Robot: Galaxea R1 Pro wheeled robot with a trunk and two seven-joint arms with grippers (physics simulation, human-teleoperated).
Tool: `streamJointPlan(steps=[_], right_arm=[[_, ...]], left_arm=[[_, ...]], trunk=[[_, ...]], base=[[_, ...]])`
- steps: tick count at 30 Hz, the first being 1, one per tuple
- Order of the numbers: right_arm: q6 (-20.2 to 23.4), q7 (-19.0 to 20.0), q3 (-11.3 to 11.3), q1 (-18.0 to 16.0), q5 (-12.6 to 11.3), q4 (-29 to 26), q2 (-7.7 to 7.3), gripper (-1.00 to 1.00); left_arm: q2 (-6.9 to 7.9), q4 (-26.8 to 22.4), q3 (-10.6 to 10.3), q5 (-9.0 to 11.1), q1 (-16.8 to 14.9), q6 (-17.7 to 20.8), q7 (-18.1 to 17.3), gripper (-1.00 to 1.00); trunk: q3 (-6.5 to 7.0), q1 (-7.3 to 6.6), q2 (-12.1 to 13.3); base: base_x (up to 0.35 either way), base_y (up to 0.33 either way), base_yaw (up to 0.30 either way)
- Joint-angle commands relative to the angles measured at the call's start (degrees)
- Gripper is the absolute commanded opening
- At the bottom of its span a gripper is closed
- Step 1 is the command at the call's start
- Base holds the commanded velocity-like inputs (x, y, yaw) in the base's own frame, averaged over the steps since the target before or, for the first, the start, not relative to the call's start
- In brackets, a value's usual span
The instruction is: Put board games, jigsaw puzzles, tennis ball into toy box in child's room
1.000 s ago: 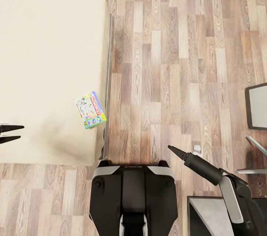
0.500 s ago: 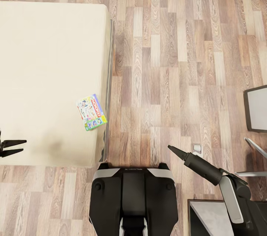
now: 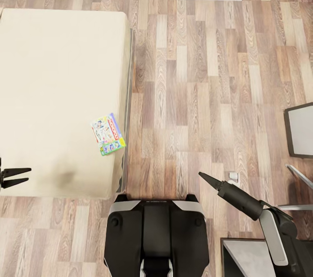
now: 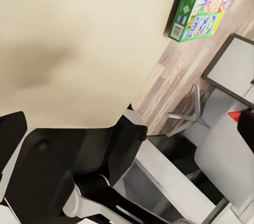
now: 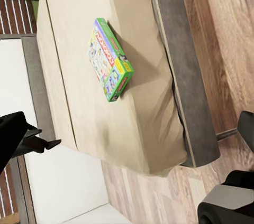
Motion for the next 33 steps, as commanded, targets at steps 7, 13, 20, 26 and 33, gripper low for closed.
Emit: streamJointPlan(steps=[7, 13, 20, 26, 33], right_arm=[[0.3, 0.1, 0.1, 0.1, -0.2, 0.1, 0.15, 1.00], [-0.4, 0.0, 0.2, 0.1, -0.2, 0.3, 0.21, 1.00], [-1.7, -0.2, 0.5, 0.1, -0.1, 0.6, 0.20, 1.00], [-2.1, -0.1, 0.5, 0.1, -0.1, 0.7, 0.18, 1.00], [-2.9, 0.0, 0.5, 0.1, -0.1, 0.6, 0.23, 1.00]], left_arm=[[-1.34, 0.3, 0.4, -0.6, 0.0, 0.6, -0.3, 1.00], [-2.53, 0.3, 0.4, -0.6, 0.1, 0.6, -0.3, 1.00], [-6.16, 0.2, 0.4, -0.7, 1.2, 0.5, -0.3, 1.00], [-7.87, -0.1, 0.6, -0.4, 3.2, 0.5, -0.3, 1.00], [-8.59, -0.2, 0.6, -0.5, 3.6, 0.5, -0.3, 1.00]], trunk=[[0.60, 0.04, -0.1], [1.16, 0.04, -0.1], [1.82, 0.04, -0.1], [2.38, 0.04, -0.1], [3.04, 0.04, -0.1]], base=[[0.000, 0.000, 0.000], [0.000, 0.000, 0.000], [0.000, 0.000, 0.000], [0.000, 0.000, 0.000], [0.000, 0.000, 0.000]])
